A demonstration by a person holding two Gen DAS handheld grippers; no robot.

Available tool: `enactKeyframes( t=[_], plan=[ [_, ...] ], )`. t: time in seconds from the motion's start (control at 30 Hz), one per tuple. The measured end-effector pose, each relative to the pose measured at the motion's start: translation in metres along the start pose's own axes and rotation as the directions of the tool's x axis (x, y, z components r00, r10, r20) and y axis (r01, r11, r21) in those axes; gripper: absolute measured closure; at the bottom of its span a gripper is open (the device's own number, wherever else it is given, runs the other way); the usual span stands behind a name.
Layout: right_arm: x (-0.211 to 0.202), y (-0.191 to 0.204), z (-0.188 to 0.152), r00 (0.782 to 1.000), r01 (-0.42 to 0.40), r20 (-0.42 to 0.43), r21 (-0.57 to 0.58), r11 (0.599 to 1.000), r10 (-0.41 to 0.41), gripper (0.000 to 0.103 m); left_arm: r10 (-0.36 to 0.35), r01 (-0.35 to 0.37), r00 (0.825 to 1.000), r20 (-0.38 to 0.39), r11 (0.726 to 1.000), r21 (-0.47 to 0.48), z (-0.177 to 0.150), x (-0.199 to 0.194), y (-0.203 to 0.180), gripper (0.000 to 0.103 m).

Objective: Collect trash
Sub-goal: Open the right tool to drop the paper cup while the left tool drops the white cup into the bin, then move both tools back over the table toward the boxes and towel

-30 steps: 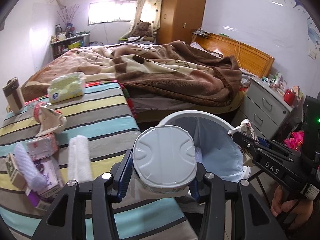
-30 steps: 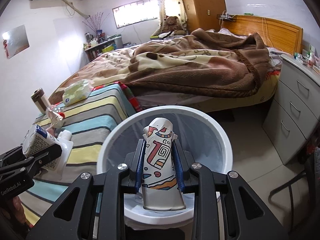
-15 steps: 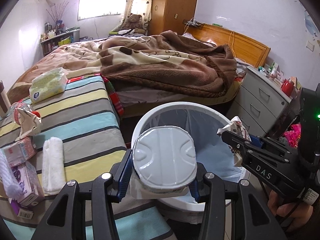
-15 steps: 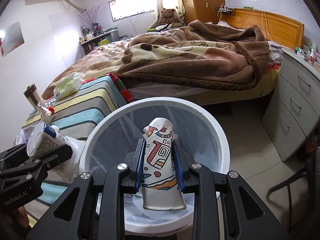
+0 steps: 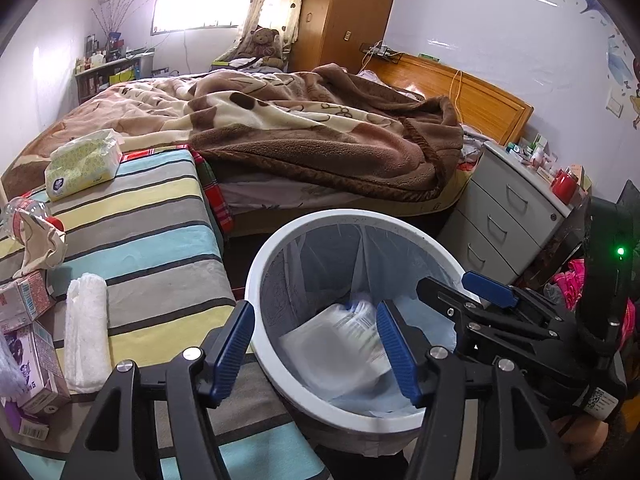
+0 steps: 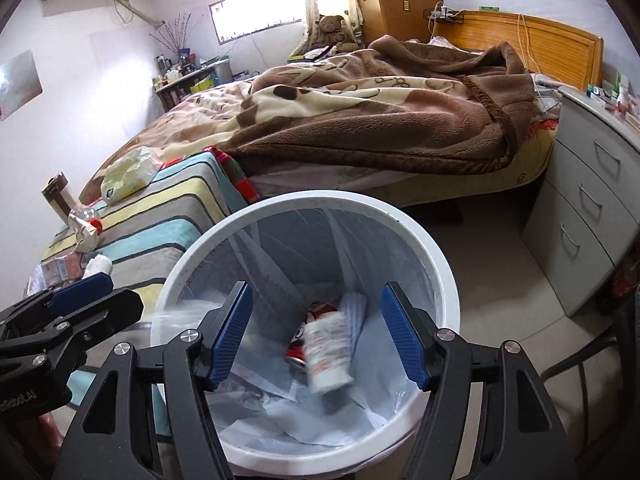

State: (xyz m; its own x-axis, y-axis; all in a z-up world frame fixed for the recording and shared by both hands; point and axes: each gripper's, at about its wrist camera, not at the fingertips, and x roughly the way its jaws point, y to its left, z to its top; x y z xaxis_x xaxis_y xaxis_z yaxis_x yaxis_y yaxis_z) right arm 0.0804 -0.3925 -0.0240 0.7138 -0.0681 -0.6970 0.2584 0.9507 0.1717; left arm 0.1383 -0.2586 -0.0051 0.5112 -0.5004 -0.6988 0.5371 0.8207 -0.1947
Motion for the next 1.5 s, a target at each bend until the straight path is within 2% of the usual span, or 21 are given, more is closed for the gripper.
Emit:
enactKeyframes(
  t=[0.1, 0.57, 0.9, 1.3, 1.5],
  plan=[
    [-0.002, 0.002, 0.001, 1.000, 0.000, 0.005, 0.004, 1.000, 0.000, 0.035, 0.003, -0.003, 1.000, 0.008, 1.000, -0.003, -0.001, -0.005, 0.001, 0.036],
    [-0.015, 0.027, 0.002, 0.998, -0.030, 0.051, -0.018, 0.999, 0.031, 0.035, 0.056, -0.053, 0.997, 0.058, 0.997, -0.054, -0.006, -0.046, 0.033, 0.035],
    [-0.022, 0.053, 0.003, 0.994, -0.070, 0.080, -0.050, 0.996, 0.074, 0.033, 0.123, -0.115, 0.989, 0.085, 0.989, -0.094, -0.017, -0.076, 0.064, 0.035],
    [-0.021, 0.089, 0.003, 0.986, -0.138, 0.087, -0.074, 0.988, 0.144, 0.030, 0.217, -0.194, 0.970, 0.113, 0.964, -0.182, -0.029, -0.110, 0.120, 0.035],
    [-0.013, 0.114, 0.001, 0.981, -0.177, 0.060, -0.109, 0.978, 0.184, 0.026, 0.276, -0.243, 0.954, 0.116, 0.940, -0.240, -0.040, -0.125, 0.151, 0.035]
  ],
)
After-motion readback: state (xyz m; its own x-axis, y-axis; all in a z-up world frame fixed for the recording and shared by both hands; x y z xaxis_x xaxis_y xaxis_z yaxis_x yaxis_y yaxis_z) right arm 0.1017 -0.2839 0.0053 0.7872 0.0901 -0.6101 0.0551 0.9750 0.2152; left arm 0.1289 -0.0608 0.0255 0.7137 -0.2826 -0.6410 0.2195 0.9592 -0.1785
